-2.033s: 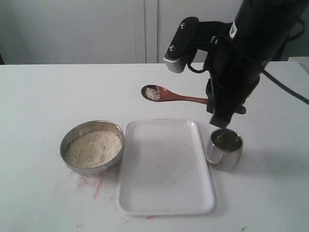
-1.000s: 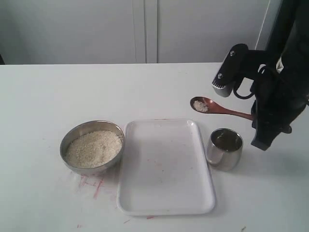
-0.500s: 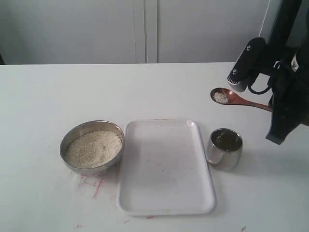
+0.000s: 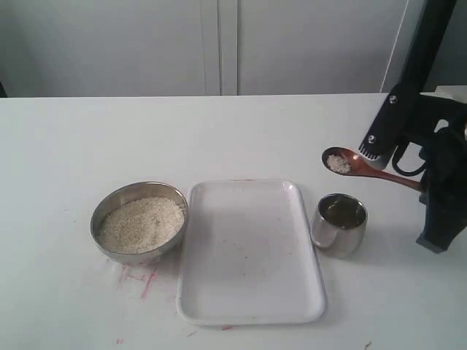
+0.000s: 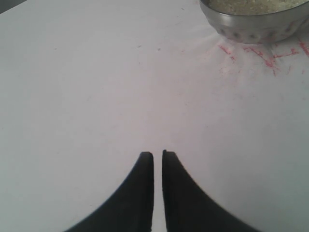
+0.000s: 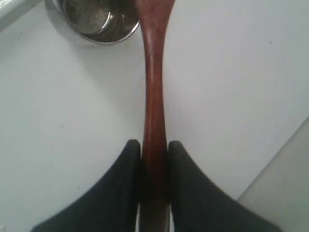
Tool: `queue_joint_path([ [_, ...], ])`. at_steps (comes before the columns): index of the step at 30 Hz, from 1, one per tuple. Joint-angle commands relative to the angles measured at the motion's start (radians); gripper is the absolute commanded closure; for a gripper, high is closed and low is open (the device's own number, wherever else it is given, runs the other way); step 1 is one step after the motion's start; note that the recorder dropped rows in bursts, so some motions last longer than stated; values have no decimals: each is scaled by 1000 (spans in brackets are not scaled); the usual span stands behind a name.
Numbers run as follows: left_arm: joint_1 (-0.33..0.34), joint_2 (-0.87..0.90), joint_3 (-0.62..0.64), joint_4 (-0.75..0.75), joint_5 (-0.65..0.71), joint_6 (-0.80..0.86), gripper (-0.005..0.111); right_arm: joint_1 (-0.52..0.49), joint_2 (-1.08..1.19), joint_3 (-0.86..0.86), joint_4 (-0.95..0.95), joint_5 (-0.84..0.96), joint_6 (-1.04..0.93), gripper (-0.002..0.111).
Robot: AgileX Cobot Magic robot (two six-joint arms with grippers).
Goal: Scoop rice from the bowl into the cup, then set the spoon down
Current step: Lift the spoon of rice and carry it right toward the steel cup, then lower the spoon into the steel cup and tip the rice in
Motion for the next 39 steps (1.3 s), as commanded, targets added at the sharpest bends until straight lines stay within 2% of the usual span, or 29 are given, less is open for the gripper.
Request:
queue_joint_path([
  [1, -4, 7, 9, -6, 48, -6, 92, -2, -27, 11, -15, -9, 6, 108],
  [20, -4, 7, 9, -6, 48, -6, 92, -2, 78, 11, -196, -5, 4, 108],
  [28, -4, 7, 9, -6, 48, -6, 92, -2, 112, 11, -262, -29, -44, 108],
  [39, -4, 7, 9, -6, 48, -6, 92, -2, 143, 11, -262, -64, -168, 108],
])
